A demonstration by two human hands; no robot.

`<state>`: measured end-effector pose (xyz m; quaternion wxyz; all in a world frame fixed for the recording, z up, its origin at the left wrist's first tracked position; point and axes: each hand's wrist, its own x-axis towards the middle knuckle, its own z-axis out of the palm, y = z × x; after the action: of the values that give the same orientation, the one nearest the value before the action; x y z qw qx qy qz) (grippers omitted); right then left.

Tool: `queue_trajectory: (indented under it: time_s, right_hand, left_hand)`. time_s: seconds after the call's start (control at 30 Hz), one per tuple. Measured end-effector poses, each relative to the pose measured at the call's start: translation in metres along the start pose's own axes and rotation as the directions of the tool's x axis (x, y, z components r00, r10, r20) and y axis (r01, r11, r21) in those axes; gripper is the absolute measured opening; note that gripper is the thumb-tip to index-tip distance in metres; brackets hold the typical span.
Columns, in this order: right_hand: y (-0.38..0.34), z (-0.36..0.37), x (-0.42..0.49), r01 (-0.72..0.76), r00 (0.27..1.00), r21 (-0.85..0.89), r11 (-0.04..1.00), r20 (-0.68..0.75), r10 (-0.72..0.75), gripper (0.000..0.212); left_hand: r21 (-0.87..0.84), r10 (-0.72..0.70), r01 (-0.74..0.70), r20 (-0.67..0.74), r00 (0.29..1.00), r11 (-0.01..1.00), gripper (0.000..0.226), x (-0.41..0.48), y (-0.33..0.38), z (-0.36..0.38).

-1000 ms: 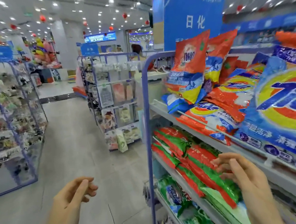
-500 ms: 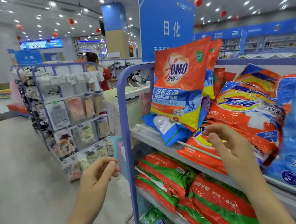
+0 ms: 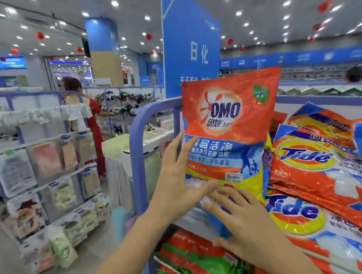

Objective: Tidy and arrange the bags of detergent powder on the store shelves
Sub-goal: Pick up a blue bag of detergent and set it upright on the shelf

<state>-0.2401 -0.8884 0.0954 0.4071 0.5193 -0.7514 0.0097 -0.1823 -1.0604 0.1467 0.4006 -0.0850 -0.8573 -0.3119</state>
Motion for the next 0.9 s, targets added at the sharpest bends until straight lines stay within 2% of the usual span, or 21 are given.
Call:
queue_trajectory:
  time_s: [0.07, 0.13, 0.17, 0.2, 0.3, 0.6, 0.77, 0.9]
  right_hand:
    - [0.005, 0.001, -0.003, 0.042, 0.999, -0.041, 0.998, 0.009, -0.041, 0.082]
    - [0.010, 0.001, -0.003, 0.076, 0.996, -0.048, 0.996, -0.036, -0.078, 0.059]
    - [0.014, 0.001, -0.003, 0.079, 0.995, -0.038, 0.996, -0.061, -0.081, 0.043]
    - [0.015, 0.000, -0.002, 0.066, 0.995, -0.027, 0.997, -0.079, -0.068, 0.037]
    - [0.015, 0.000, -0.006, 0.029, 0.992, -0.023, 0.999, -0.124, -0.032, 0.040]
    - [0.014, -0.027, -0.003, -0.218, 0.939, 0.116, 0.969, -0.246, 0.241, 0.043]
    - [0.015, -0.045, 0.005, -0.407, 0.829, 0.160, 0.899, -0.348, 0.437, 0.048]
    - [0.017, -0.053, 0.017, -0.492, 0.756, 0.202, 0.847, -0.383, 0.531, 0.051]
  left_hand:
    - [0.083, 0.071, -0.075, 0.050, 0.996, 0.994, 0.093, 0.014, -0.005, 0.014]
    - [0.196, 0.111, -0.130, 0.108, 0.988, 0.972, 0.100, 0.026, -0.012, 0.026]
    - [0.246, 0.096, -0.129, 0.143, 0.985, 0.961, 0.102, 0.032, -0.018, 0.030]
    - [0.284, 0.058, -0.108, 0.181, 0.982, 0.953, 0.103, 0.037, -0.023, 0.033]
    - [0.309, -0.026, -0.058, 0.260, 0.965, 0.949, 0.102, 0.047, -0.035, 0.038]
    - [0.158, 0.013, -0.039, 0.162, 0.987, 0.987, 0.101, 0.052, -0.034, 0.049]
    - [-0.044, -0.008, 0.012, 0.087, 0.996, 0.999, 0.105, 0.062, -0.038, 0.044]
    - [-0.096, -0.059, 0.065, 0.063, 0.996, 0.993, 0.102, 0.062, -0.045, 0.039]
